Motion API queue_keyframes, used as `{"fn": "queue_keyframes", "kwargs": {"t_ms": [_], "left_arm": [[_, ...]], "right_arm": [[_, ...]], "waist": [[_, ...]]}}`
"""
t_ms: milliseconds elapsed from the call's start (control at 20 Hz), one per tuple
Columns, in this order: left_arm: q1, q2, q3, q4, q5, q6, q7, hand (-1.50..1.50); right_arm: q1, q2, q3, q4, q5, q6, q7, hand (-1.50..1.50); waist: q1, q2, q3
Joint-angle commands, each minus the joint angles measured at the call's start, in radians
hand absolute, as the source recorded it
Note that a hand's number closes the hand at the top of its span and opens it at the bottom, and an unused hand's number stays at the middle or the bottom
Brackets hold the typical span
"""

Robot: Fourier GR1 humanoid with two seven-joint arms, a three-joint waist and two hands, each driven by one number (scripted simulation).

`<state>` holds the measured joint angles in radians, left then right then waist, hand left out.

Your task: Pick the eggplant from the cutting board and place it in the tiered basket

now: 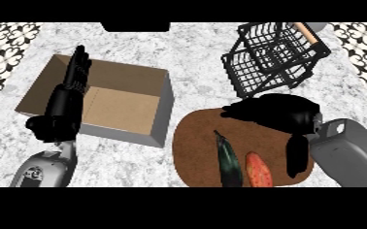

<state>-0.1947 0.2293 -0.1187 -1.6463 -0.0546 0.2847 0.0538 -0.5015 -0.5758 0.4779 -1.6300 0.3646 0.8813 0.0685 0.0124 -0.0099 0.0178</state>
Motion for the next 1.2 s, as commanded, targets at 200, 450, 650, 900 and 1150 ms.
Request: {"fn": "queue_keyframes", "kwargs": {"t_ms": [200, 450, 650, 900, 1150], "left_arm": [[0.05, -0.079, -0.046, 0.067, 0.024, -0.029, 0.013, 0.0], [0.016, -0.079, -0.044, 0.023, -0.013, -0.021, 0.082, 0.0], [0.055, -0.12, -0.069, 0.04, -0.033, -0.011, 0.027, 0.0], [0.065, -0.115, -0.05, 0.039, -0.039, -0.027, 0.009, 0.0], [0.046, -0.142, -0.049, 0.083, -0.051, -0.023, -0.001, 0.0]], "right_arm": [[0.035, 0.01, 0.022, 0.065, 0.078, -0.059, -0.142, -1.5], [0.036, 0.054, 0.044, 0.1, 0.117, -0.059, -0.158, -1.5], [0.031, 0.082, 0.049, 0.131, 0.134, -0.052, -0.154, -1.5], [0.078, 0.137, 0.07, 0.101, 0.155, -0.055, -0.109, -1.5], [0.053, 0.128, 0.067, 0.134, 0.181, -0.043, -0.145, -1.5]], "waist": [[-0.006, 0.015, -0.017], [-0.007, 0.012, -0.017], [-0.008, 0.013, -0.018], [-0.014, 0.01, -0.018], [-0.016, 0.013, -0.018]]}}
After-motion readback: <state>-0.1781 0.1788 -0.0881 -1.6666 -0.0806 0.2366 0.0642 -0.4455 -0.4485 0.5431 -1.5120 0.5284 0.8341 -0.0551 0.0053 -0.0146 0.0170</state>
